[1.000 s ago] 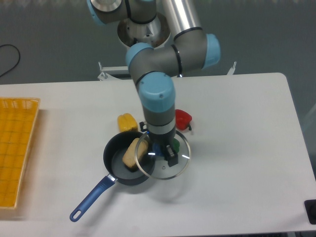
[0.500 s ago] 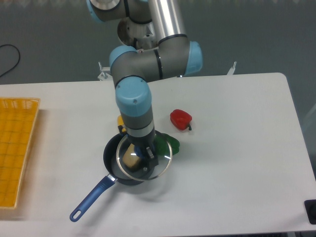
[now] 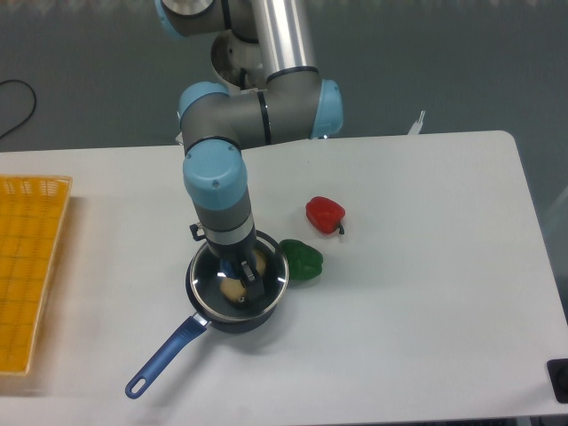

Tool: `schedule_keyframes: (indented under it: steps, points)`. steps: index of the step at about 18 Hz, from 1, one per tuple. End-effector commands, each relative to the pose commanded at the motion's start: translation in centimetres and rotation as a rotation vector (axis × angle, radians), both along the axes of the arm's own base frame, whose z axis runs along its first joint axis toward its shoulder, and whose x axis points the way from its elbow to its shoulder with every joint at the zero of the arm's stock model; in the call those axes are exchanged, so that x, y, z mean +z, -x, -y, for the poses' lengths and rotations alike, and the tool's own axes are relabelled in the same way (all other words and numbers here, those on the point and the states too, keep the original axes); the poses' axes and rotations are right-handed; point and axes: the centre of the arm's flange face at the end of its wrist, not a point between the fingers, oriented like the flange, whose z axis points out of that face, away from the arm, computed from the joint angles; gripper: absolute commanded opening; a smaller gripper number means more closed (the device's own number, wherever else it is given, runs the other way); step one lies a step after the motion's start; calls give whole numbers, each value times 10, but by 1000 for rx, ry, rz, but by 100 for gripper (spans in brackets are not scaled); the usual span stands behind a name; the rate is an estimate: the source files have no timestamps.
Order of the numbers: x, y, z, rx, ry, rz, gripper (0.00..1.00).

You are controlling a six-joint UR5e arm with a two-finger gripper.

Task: Close the pot lid
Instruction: 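Lower the glass lid onto the saucepan rim, then hold the lid on the saucepan and adjust its seating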

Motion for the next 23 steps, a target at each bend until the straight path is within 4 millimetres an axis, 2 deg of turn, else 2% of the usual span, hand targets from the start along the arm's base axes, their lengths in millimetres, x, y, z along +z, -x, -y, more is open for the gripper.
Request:
schedule_keyframes:
  steps: [23]
  points:
    - [-9, -1, -4, 6, 1, -4, 56]
